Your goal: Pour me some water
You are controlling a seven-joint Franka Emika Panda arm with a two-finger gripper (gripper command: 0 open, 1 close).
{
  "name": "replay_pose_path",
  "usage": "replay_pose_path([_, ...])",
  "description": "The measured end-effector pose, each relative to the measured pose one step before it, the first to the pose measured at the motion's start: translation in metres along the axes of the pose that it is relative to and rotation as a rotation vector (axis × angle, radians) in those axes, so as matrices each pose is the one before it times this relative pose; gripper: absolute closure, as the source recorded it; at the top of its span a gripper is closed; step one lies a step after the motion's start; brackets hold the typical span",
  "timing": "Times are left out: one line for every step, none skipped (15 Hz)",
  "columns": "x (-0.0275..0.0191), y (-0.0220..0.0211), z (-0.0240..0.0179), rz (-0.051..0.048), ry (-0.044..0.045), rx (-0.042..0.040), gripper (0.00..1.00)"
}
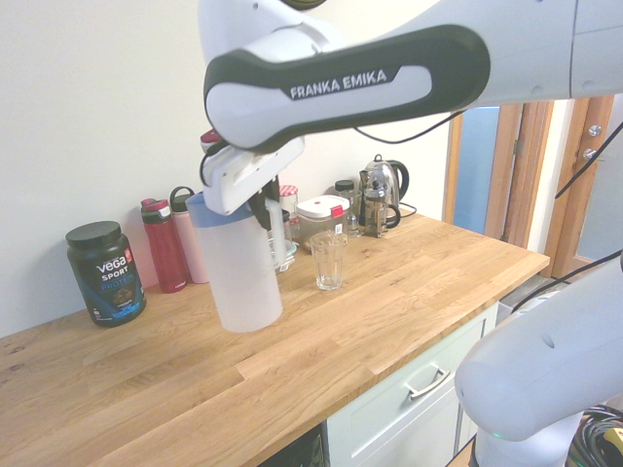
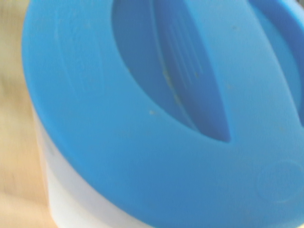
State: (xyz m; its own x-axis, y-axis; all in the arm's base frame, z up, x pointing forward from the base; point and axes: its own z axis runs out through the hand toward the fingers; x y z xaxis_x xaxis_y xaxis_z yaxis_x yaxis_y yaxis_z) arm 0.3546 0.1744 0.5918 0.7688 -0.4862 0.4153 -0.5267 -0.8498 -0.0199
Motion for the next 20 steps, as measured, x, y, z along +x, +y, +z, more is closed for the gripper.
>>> replay_pose_path([-0.00275, -0.00775, 0.00926, 0.04624, 0.02196, 0.02859, 1.0])
replay_pose_path([-0.00387, -0.00647, 0.0087, 0.04076, 0.02654, 0.02617, 1.0])
replay_pose_path([-0.00614, -0.00518, 0.00773, 0.03373, 0.03153, 0.01972, 1.0])
replay_pose_path([-0.00917, -0.0036, 0.00727, 0.02446, 0.03848, 0.01091, 1.0])
replay_pose_path([-0.0108, -0.00248, 0.00663, 0.01114, 0.04425, 0.00054, 1.0])
replay_pose_path([-0.01122, -0.00144, 0.00594, -0.0003, 0.04542, -0.00899, 1.0])
replay_pose_path([-0.01097, -0.0004, 0.00519, -0.00506, 0.03469, -0.01568, 1.0])
replay_pose_path([-0.00942, 0.00003, 0.00385, -0.00688, 0.02102, -0.01385, 1.0])
replay_pose_path([-0.00629, -0.00091, 0.00237, -0.00382, 0.01248, -0.00762, 1.0])
replay_pose_path([-0.00435, -0.00117, 0.00352, -0.00515, 0.00452, -0.00734, 1.0])
replay_pose_path([-0.00208, -0.00108, 0.00534, -0.00095, -0.00724, -0.00826, 1.0])
replay_pose_path([-0.00167, -0.00141, 0.00701, 0.00015, -0.01576, -0.01007, 1.0])
replay_pose_path([-0.00009, -0.00236, 0.00727, 0.00152, -0.01859, -0.00895, 1.0])
replay_pose_path([0.00056, -0.00351, 0.00677, 0.00231, -0.01742, -0.00726, 1.0])
replay_pose_path([0.00125, -0.00428, 0.00624, 0.00257, -0.01108, -0.00658, 1.0])
replay_pose_path([0.00238, -0.00445, 0.00559, 0.00244, -0.00034, -0.00581, 1.0])
replay_pose_path([0.00131, -0.0037, 0.00468, 0.00511, 0.00485, -0.00467, 0.0])
replay_pose_path([0.00047, -0.00339, 0.00361, 0.00307, -0.00012, -0.00268, 0.0])
replay_pose_path([0.00036, -0.00223, 0.00298, 0.00511, -0.00303, -0.00206, 0.0])
replay_pose_path([0.00108, -0.00137, 0.00081, 0.00356, -0.00215, 0.00111, 0.0])
